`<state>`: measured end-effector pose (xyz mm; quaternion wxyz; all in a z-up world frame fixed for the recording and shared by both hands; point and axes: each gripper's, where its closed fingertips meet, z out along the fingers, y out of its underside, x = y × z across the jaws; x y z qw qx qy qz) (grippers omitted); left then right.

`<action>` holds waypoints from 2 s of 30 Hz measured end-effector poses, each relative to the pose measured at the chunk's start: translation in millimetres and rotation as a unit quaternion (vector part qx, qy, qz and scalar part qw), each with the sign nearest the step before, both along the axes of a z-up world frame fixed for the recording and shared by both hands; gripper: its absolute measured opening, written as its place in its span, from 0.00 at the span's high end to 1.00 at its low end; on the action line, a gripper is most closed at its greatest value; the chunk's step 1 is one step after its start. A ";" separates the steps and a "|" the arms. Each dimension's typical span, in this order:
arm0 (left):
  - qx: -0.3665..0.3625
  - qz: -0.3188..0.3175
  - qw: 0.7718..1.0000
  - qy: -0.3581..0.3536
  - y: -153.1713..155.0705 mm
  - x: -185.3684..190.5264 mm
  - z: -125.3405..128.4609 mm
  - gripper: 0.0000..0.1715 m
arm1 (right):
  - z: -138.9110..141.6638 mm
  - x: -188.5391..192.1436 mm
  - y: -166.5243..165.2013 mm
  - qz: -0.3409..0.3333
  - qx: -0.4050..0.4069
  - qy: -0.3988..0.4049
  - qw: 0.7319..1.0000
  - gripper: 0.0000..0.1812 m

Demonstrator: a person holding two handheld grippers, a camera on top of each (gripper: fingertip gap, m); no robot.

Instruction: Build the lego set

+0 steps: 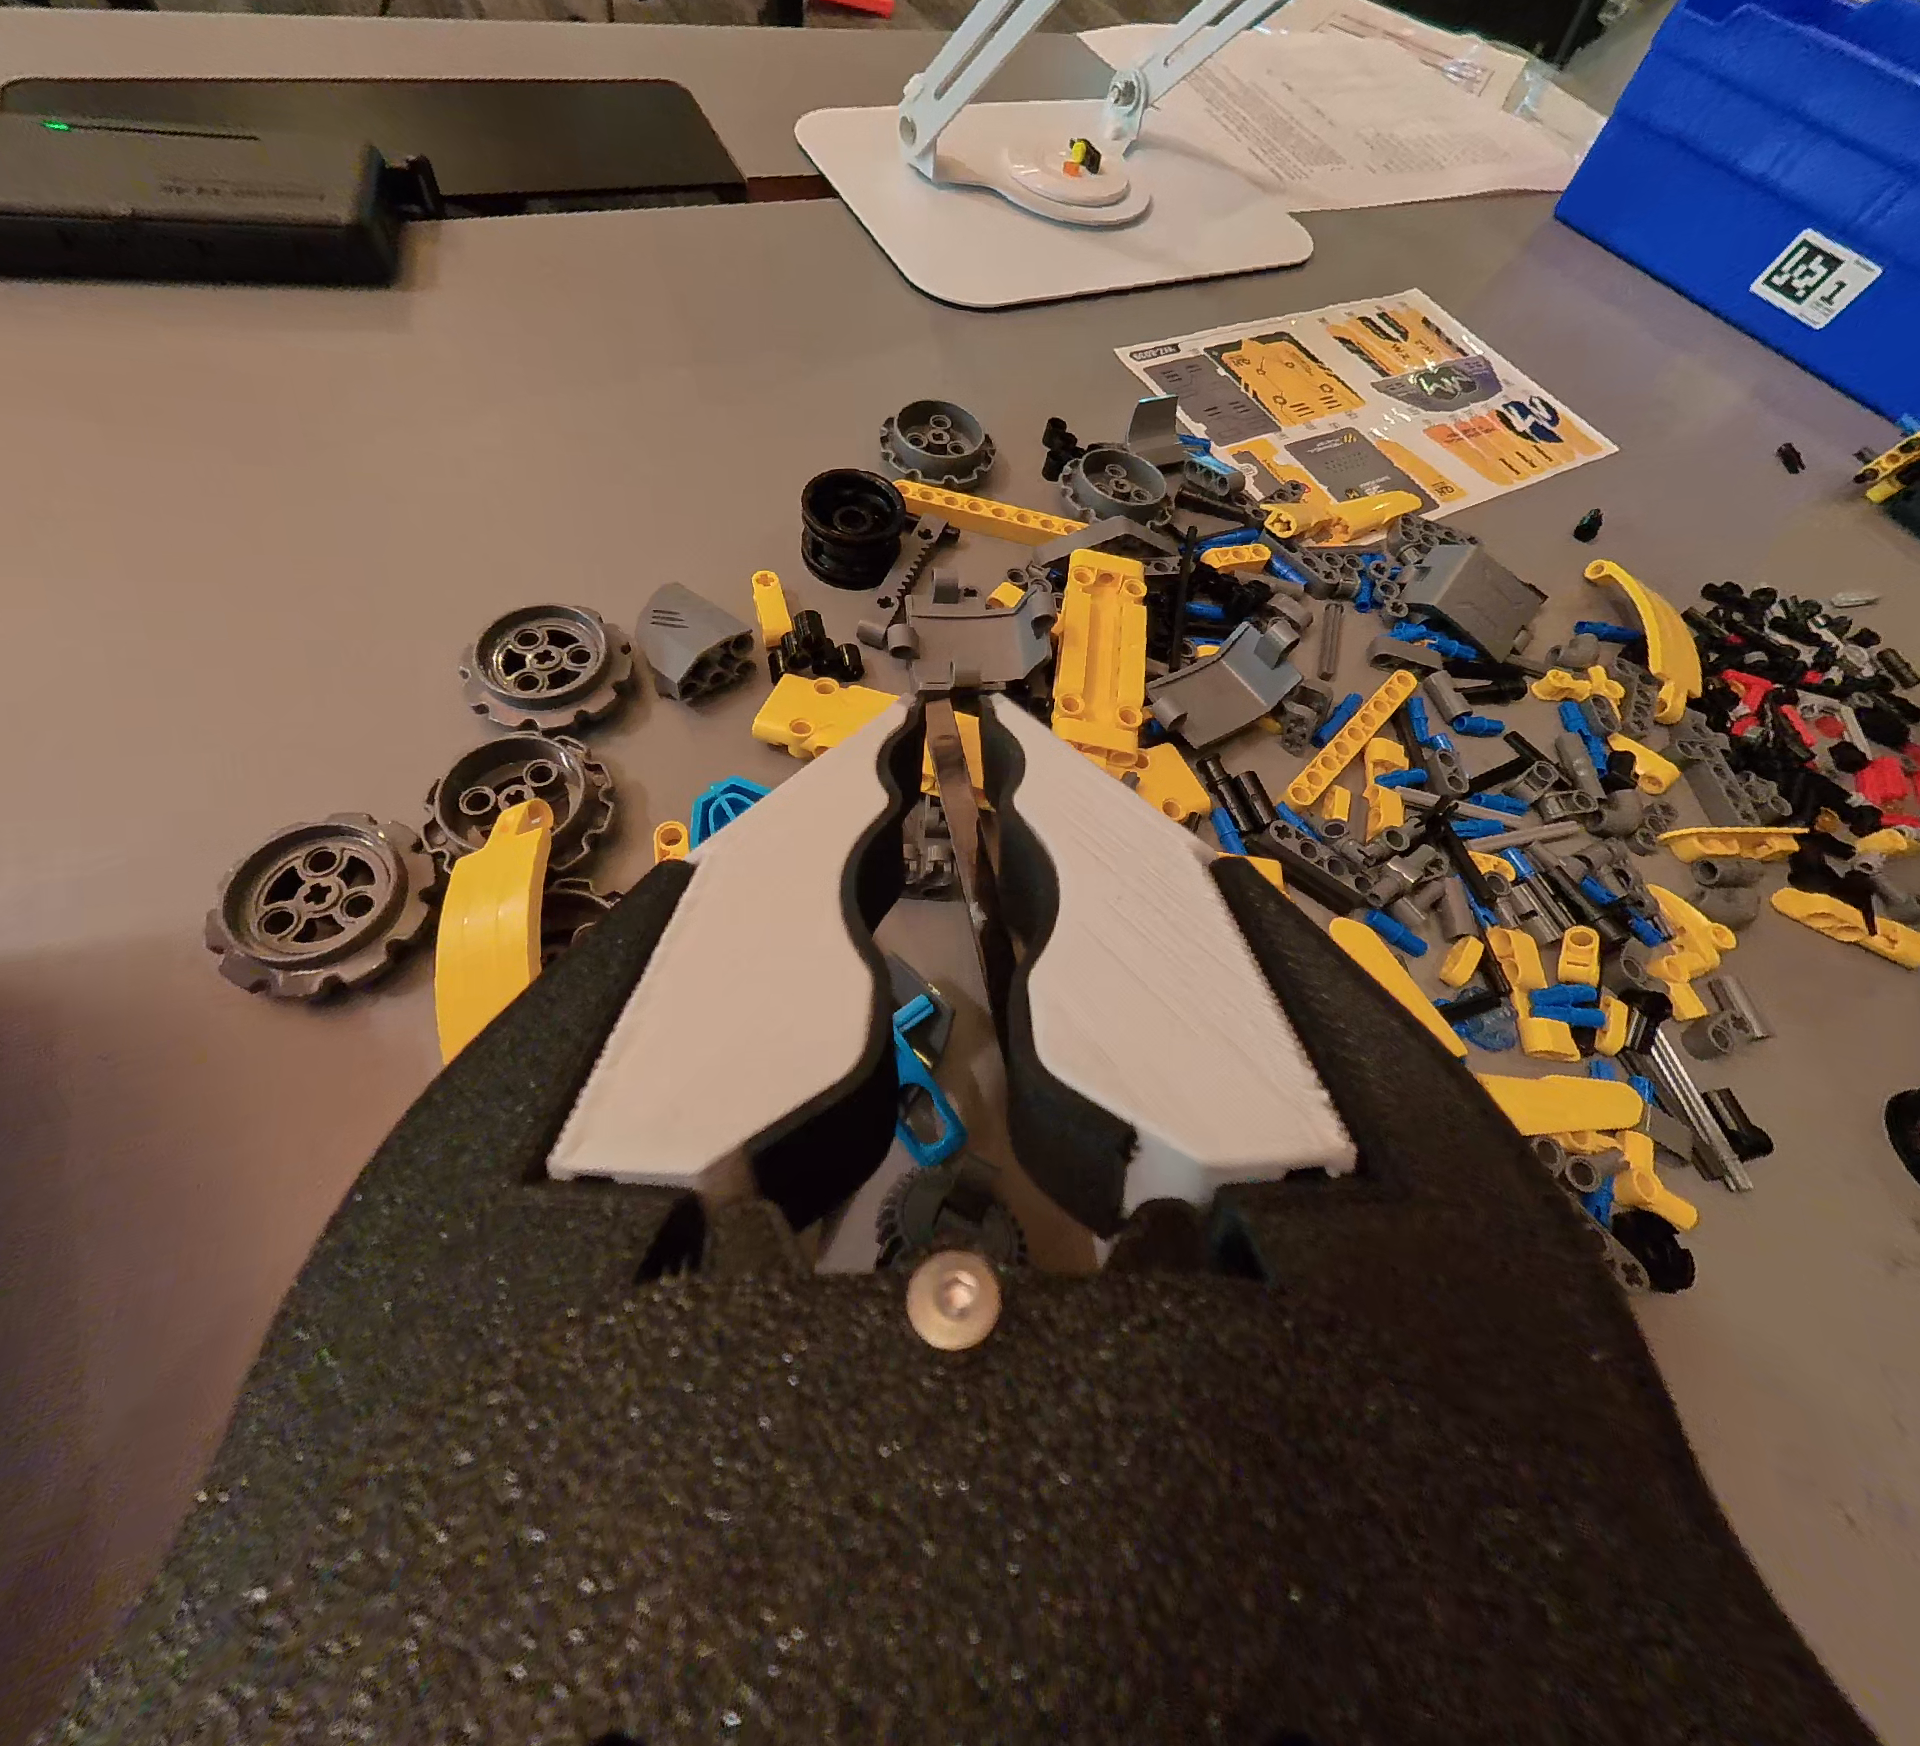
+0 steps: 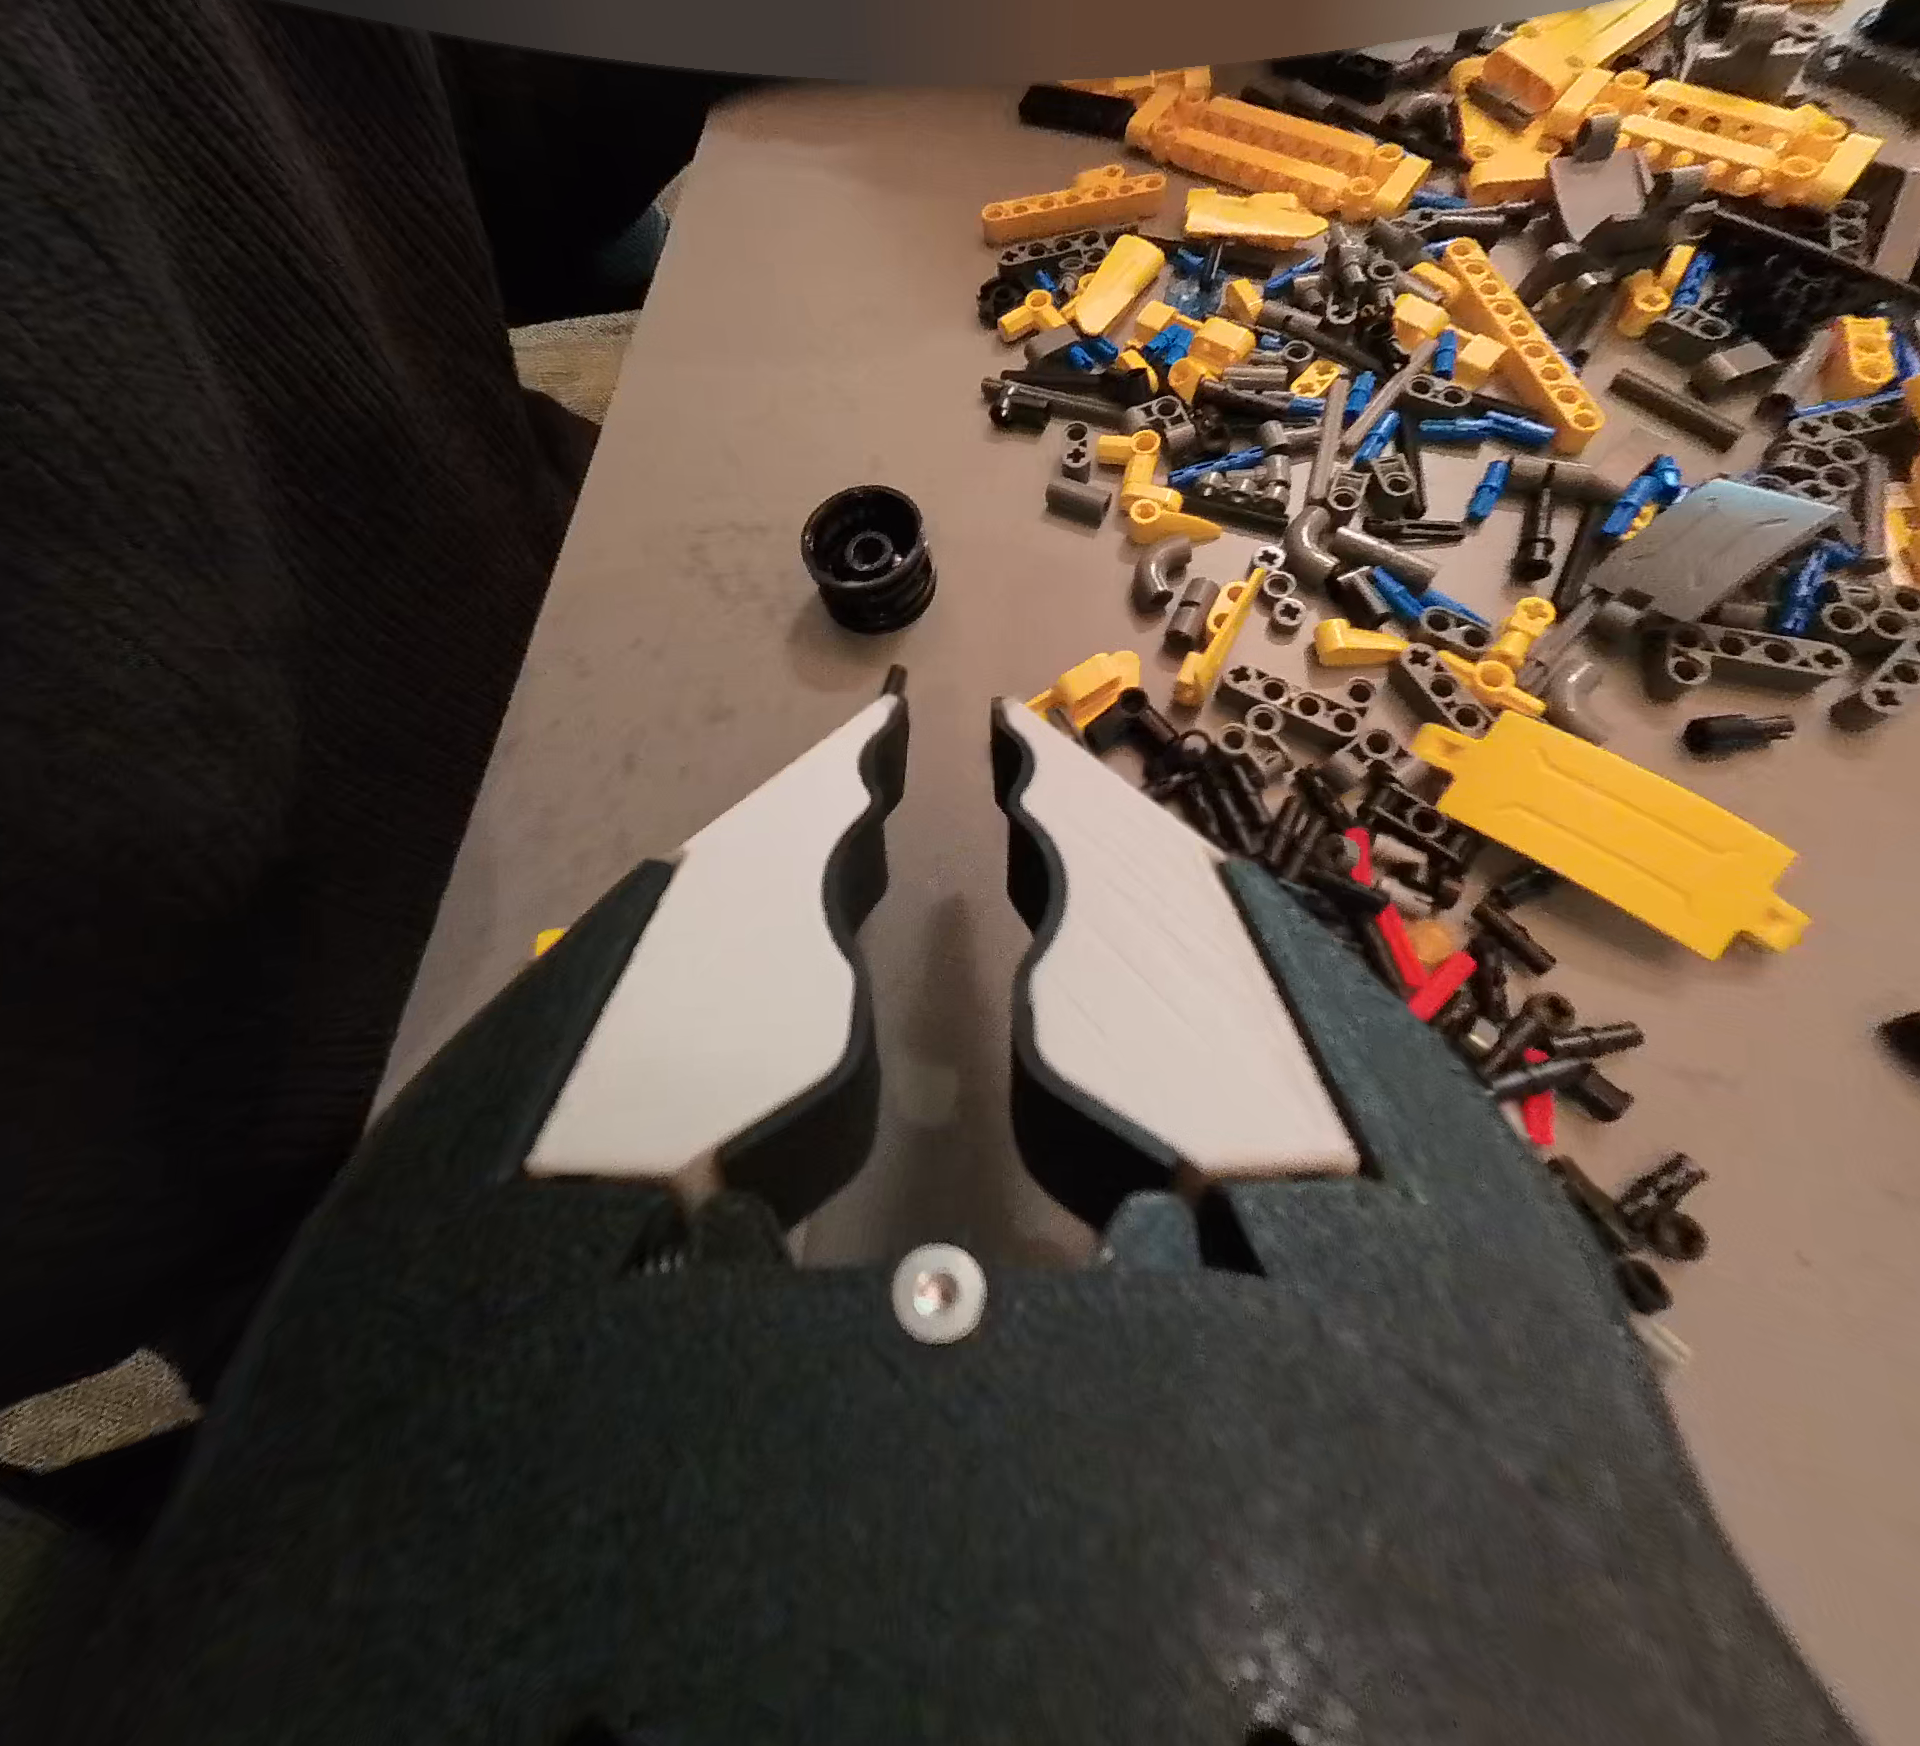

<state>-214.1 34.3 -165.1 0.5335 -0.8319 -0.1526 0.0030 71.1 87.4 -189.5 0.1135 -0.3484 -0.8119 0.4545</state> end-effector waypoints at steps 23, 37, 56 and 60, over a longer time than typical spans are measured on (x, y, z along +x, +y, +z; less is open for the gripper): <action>0.008 0.000 1.000 -0.001 -0.2 0.4 2.4 0.95 | -34.0 18.7 -6.9 0.045 0.048 -0.065 0.996 0.97; 0.047 0.012 0.998 0.030 -4.5 5.9 29.5 0.94 | -4.3 5.4 -4.7 0.017 0.031 0.007 0.999 0.97; 0.068 -0.332 0.909 -0.242 21.8 277.4 14.2 0.85 | 29.6 -6.4 -23.8 0.016 0.036 0.145 0.989 0.98; 0.085 -0.333 0.899 -0.270 20.9 274.3 18.3 0.97 | 35.5 -8.1 -24.7 0.012 0.028 0.162 0.986 0.98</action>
